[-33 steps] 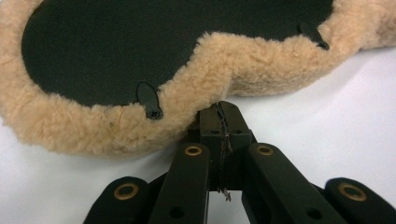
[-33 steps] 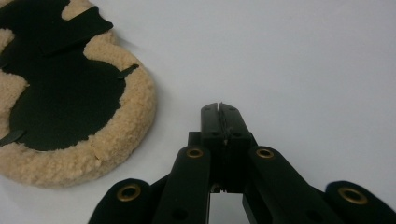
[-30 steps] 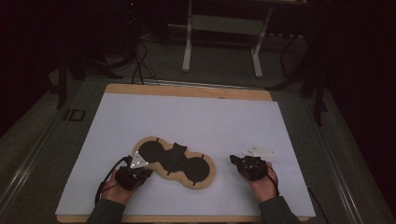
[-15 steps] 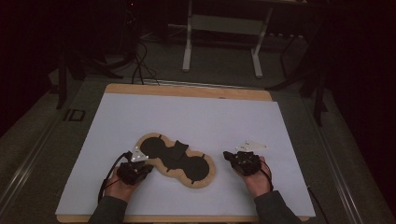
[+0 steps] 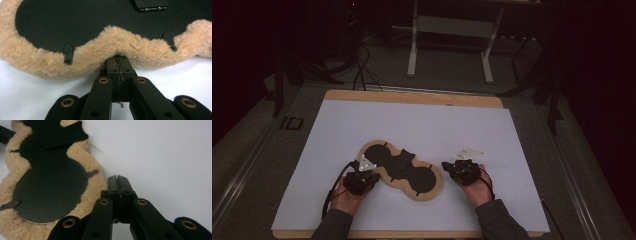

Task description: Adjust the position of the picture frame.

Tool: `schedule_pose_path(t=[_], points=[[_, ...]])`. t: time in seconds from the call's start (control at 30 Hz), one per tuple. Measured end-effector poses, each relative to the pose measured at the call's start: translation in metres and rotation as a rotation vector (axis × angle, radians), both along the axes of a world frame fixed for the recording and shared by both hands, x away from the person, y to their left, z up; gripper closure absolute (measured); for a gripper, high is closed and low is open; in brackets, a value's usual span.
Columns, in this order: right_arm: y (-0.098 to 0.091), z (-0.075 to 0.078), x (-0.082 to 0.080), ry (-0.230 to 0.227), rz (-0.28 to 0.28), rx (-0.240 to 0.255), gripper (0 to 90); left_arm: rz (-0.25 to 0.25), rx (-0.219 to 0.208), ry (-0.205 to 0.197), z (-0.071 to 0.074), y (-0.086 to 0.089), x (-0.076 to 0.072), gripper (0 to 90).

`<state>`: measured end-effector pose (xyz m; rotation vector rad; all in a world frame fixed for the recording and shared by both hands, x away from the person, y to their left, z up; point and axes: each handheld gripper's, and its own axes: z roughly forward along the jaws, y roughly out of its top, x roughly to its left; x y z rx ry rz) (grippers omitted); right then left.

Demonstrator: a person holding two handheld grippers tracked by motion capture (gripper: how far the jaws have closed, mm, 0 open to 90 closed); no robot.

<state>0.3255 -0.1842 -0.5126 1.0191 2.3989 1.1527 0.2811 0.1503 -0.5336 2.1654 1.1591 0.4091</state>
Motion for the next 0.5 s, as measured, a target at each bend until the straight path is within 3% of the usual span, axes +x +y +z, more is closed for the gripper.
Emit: schedule_pose_path(t=[0.33, 0.5], points=[[0.0044, -0.0083, -0.0010, 0.030, 0.016, -0.017, 90.0, 0.005, 0.008, -0.010, -0.0003, -0.0026, 0.0000, 90.0], [0.0068, -0.0108, 0.0006, 0.043, 0.012, -0.009, 90.0, 0.013, -0.010, -0.009, -0.0011, -0.0033, 0.0018, 90.0]])
